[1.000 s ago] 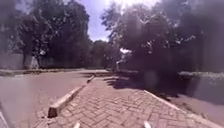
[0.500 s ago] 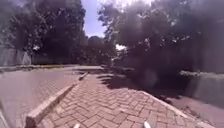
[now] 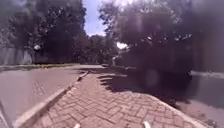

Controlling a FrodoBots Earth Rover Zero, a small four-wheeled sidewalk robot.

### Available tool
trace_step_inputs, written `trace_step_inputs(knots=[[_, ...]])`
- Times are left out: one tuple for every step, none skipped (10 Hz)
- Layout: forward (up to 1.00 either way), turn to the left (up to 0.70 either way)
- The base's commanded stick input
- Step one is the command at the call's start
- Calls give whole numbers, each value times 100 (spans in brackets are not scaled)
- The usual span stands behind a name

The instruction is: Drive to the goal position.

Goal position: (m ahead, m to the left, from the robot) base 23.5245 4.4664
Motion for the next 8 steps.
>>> trace_step_inputs(knots=[[70, 0], [70, 0], [70, 0], [70, 0], [70, 0], [70, 0], [70, 0], [70, 0]])
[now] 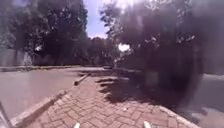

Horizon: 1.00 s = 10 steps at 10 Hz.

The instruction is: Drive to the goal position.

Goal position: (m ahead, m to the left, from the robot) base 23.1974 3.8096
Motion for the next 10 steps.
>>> trace_step_inputs(knots=[[70, 0], [70, 0], [70, 0], [70, 0], [70, 0], [70, 0], [70, 0], [70, 0], [70, 12], [70, 28]])
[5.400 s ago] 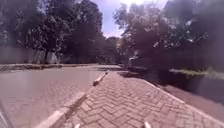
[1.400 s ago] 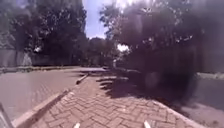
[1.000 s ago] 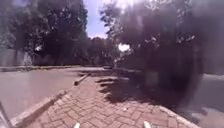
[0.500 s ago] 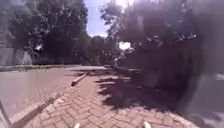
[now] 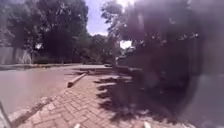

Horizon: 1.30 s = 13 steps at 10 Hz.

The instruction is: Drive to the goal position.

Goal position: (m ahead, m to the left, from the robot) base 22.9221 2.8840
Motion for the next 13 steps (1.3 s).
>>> trace_step_inputs(knots=[[70, 0], [70, 0], [70, 0], [70, 0], [70, 0], [70, 0], [70, 0], [70, 0], [70, 0], [70, 0], [70, 0], [70, 0], [70, 0]])
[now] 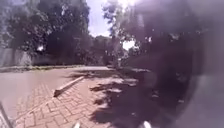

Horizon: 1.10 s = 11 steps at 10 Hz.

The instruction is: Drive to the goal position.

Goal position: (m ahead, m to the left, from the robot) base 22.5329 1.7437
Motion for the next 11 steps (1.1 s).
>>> trace_step_inputs(knots=[[70, 0], [70, 0], [70, 0], [70, 0], [70, 0], [70, 0], [70, 0], [70, 0], [70, 0], [70, 0], [70, 0]])
